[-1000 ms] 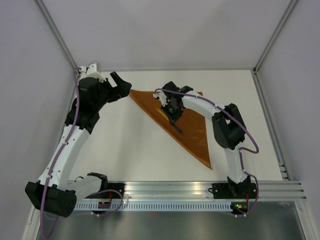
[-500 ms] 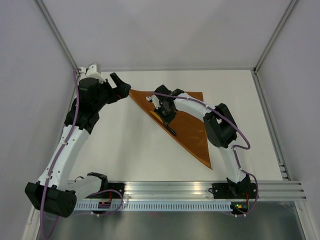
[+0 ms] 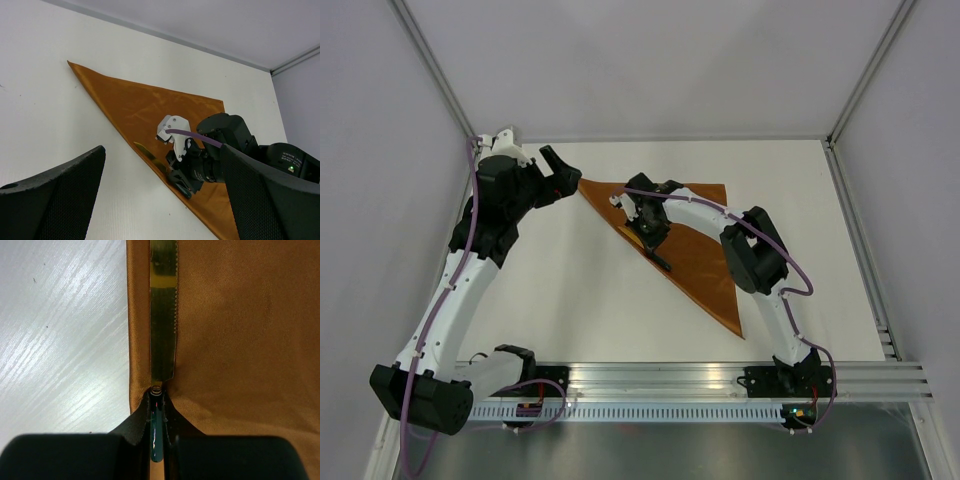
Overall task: Fold the napkin, place the utensils inside, and roll it up
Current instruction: Place the knife on the napkin.
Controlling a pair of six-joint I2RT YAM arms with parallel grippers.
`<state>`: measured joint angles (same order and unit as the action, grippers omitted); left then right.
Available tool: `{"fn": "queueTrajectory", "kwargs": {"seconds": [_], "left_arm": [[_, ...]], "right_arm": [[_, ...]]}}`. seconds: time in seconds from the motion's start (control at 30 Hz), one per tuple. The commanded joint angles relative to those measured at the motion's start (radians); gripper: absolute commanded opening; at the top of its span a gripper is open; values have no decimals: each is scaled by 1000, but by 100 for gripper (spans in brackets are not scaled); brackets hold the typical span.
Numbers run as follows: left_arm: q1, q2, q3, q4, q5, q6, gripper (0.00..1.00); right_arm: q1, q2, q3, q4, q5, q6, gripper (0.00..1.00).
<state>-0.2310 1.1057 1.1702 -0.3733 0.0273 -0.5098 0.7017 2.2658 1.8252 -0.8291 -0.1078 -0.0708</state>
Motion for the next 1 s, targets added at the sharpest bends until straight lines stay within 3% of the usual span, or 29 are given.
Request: {"fn": "queueTrajectory", "kwargs": {"seconds": [0.0, 0.5, 0.97], "left_arm": [[4, -3, 36, -15, -1, 22, 100], [4, 8, 28, -3, -3, 17, 100], [2, 11, 11, 7, 5, 8, 100]], "right_arm": [[10, 18, 34, -11, 36, 28, 0], [10, 26, 115, -62, 40, 62, 0], [12, 46, 85, -51, 20, 68, 0]]}}
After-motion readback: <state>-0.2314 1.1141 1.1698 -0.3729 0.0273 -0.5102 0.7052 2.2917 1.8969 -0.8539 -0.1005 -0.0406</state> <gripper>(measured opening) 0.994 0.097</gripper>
